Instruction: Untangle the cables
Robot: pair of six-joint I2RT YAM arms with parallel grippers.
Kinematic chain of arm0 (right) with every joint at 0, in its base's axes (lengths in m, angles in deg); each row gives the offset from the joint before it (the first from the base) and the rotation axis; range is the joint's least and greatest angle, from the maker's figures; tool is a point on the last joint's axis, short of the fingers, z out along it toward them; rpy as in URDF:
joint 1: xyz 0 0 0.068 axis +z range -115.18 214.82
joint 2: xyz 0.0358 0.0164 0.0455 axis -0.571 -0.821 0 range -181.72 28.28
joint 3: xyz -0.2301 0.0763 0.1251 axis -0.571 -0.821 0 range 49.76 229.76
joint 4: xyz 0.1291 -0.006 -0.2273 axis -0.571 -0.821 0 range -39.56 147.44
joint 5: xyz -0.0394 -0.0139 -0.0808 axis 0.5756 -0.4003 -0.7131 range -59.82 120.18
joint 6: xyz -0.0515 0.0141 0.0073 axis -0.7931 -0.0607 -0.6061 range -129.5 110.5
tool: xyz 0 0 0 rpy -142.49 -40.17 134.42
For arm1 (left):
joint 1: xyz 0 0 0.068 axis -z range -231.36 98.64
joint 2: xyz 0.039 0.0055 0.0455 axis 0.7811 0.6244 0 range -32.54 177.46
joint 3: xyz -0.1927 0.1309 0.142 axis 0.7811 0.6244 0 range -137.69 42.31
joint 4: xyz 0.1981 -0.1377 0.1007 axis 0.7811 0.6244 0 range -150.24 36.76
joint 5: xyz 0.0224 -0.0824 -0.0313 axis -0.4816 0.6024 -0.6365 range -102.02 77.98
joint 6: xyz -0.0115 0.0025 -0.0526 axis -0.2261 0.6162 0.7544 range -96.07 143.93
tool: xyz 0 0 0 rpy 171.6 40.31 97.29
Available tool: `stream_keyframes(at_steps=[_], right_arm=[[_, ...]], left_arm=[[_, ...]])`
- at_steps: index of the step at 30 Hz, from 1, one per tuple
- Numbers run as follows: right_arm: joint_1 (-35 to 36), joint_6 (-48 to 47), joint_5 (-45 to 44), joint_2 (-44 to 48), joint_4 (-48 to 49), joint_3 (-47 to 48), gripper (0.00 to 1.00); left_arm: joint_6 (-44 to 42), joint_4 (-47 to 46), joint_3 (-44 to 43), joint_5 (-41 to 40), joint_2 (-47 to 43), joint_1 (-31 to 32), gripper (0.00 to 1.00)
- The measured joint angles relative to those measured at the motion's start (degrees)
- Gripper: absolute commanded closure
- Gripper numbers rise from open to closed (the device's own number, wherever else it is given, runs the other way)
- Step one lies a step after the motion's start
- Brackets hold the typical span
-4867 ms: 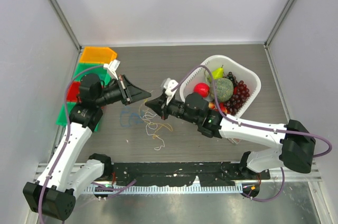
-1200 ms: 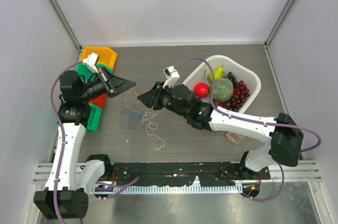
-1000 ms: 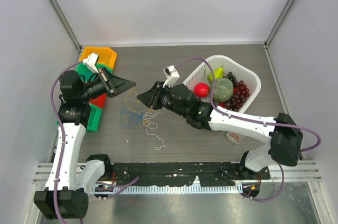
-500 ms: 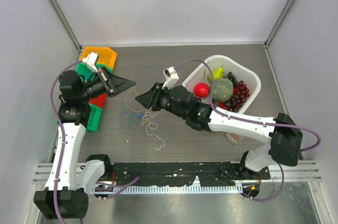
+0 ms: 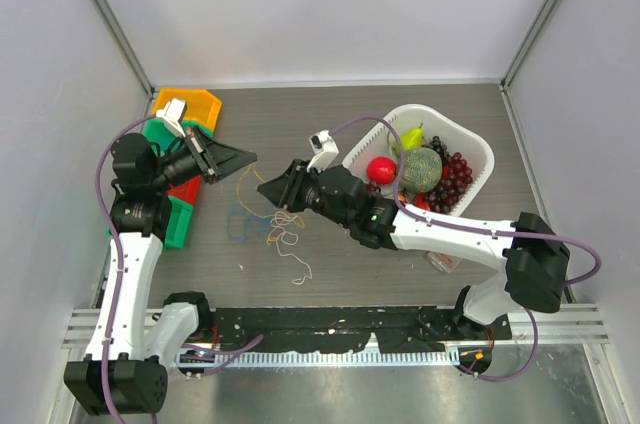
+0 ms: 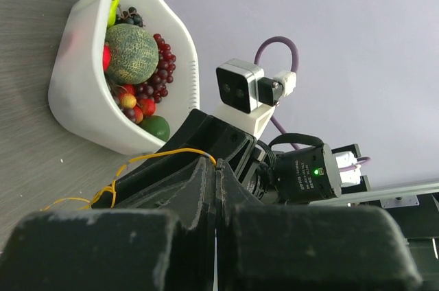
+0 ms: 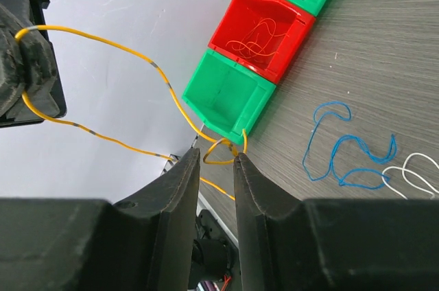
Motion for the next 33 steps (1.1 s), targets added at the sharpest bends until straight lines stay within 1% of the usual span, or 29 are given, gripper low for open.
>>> stream_keyframes(at_steps=[15, 24, 33], right_arm=[[0.17, -0.20, -0.35, -1.53, 3.19, 0.00, 0.73], [1.36, -0.59, -1.14, -1.99, 4.07, 0.09, 0.72], [3.13, -5.73, -4.33, -2.62, 5.70, 0.61, 0.71]], left_arm=[[0.44, -0.42, 0.20, 0.02, 0.00, 0.00, 1.00], [0.50, -0.79, 0.68, 0.04, 0.00, 0.00, 1.00], [0.74, -0.94, 0.68, 0.09, -0.02, 0.00, 1.00]])
